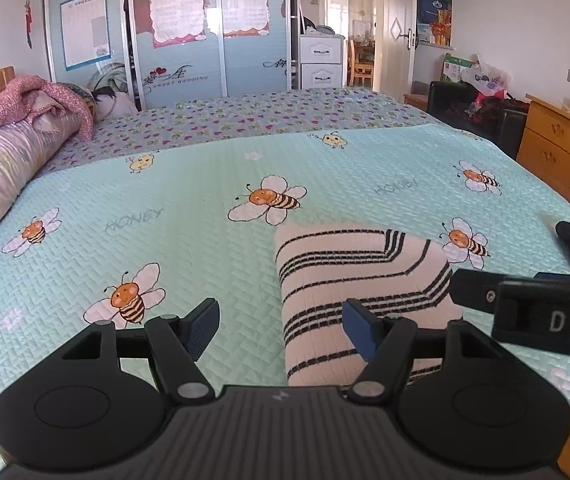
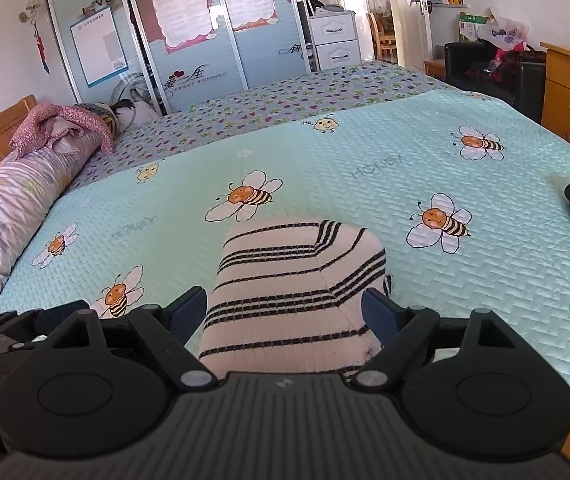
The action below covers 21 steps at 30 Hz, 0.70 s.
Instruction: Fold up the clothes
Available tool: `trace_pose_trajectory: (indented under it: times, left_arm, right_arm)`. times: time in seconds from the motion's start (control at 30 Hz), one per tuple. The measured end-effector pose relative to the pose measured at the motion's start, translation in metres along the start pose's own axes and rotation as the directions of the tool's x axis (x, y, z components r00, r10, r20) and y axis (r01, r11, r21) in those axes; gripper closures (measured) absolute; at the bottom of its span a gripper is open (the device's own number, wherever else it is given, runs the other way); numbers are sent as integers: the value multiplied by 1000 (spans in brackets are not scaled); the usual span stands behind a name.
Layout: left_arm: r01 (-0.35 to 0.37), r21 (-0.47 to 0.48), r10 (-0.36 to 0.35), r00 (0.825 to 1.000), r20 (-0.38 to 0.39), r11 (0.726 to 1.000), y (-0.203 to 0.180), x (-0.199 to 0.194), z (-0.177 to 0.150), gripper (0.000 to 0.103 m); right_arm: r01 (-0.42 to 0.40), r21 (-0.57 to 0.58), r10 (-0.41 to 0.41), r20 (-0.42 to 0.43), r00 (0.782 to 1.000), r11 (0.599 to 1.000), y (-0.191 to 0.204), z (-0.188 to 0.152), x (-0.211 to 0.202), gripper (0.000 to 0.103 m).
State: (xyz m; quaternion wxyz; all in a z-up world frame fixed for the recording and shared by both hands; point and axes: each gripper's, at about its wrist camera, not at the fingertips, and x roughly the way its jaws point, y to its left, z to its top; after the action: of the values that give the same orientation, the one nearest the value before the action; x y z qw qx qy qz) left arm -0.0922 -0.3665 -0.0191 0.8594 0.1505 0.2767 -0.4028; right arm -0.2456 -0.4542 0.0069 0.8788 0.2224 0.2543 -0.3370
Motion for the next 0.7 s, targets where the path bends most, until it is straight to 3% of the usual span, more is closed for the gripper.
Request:
trace_pose_trajectory:
  times: [0.27,0.7]
  left_arm:
    - [-31,-3,31,1000,1,1000,3,-5,-3,32]
    - [-40,-3,40,999,-12,999,4,-3,-6,32]
  right_arm:
    - [47,-38,-47,-8,999,998,6,-2,-1,18]
    - [24,-21,-24,-13,1000,1000,-1,-5,-1,18]
